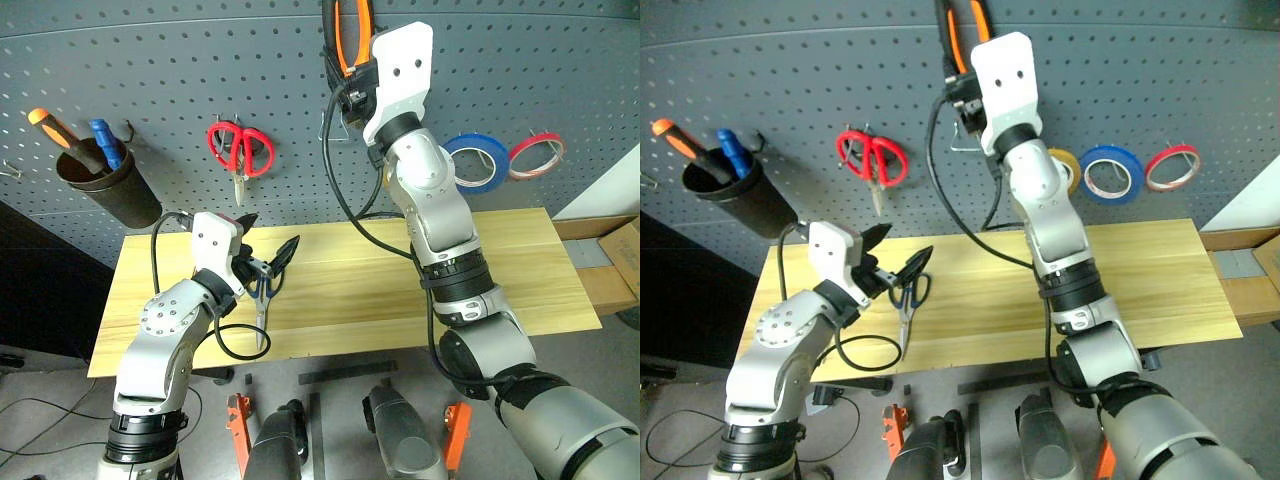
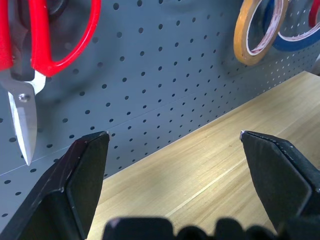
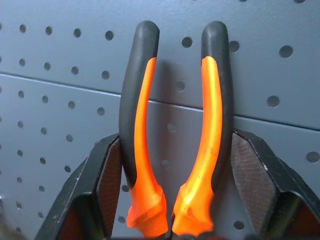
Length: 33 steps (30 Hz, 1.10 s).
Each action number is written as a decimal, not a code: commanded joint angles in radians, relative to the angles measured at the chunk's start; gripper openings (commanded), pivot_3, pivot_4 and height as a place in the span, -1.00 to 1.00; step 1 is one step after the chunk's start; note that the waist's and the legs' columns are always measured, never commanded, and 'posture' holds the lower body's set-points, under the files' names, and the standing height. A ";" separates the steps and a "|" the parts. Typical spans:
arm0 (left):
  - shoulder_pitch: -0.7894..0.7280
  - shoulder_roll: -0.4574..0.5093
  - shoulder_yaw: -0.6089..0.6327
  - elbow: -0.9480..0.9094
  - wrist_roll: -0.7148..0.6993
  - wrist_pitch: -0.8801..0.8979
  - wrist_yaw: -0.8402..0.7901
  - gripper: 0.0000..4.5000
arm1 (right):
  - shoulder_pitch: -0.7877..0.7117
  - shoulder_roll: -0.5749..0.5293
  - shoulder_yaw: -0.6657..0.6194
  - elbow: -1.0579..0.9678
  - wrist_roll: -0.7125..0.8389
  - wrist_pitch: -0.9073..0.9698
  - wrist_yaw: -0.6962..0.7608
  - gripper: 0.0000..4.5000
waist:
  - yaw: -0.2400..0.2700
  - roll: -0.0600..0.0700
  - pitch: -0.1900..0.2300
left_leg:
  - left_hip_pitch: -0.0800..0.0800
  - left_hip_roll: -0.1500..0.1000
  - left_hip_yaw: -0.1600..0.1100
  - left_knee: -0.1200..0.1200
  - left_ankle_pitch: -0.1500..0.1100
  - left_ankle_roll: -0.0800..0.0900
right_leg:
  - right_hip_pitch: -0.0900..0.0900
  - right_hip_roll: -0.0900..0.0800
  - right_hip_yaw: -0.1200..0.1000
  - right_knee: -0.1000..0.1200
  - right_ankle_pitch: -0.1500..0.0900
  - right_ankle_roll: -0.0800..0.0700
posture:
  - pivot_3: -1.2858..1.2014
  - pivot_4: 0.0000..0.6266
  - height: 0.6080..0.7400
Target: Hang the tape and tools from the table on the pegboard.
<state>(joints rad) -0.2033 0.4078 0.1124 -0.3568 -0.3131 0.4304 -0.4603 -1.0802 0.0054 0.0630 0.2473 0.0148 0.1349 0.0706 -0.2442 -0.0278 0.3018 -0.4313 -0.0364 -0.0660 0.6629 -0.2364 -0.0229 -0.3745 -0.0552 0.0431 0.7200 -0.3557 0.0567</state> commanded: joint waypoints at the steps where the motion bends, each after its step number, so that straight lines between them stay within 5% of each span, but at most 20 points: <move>1: -0.008 0.003 0.000 -0.056 -0.007 -0.008 0.005 1.00 | -0.032 0.020 -0.010 -0.078 0.023 0.016 0.006 0.19 | -0.002 0.000 0.000 | 0.000 0.000 0.000 0.000 0.000 0.000 | 0.000 0.000 0.000 0.000 0.000 0.000 | -0.14 -0.22 1.00; 19: -0.039 0.000 -0.022 -0.030 0.000 -0.027 0.008 1.00 | -0.093 0.090 -0.011 0.283 -0.074 -0.320 -0.134 0.19 | -0.005 0.000 0.000 | 0.001 0.001 0.001 0.001 0.001 -0.001 | 0.000 0.000 0.000 0.002 0.000 0.000 | -0.13 -0.20 1.00; 33: -0.034 0.001 -0.022 -0.029 0.007 -0.044 0.009 1.00 | 0.018 0.123 0.024 0.314 -0.127 -0.371 -0.171 0.19 | 0.003 0.000 -0.001 | 0.002 0.001 0.001 0.000 0.001 0.000 | -0.001 0.000 0.000 0.006 0.000 0.000 | -0.13 -0.18 1.00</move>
<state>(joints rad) -0.2370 0.4063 0.0841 -0.3563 -0.3072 0.4089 -0.4496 -1.0373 0.1242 0.0848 0.6041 -0.1048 -0.2117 -0.0897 -0.2414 -0.0281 0.3008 -0.4289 -0.0352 -0.0643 0.6632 -0.2352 -0.0232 -0.3754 -0.0548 0.0435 0.7256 -0.3553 0.0563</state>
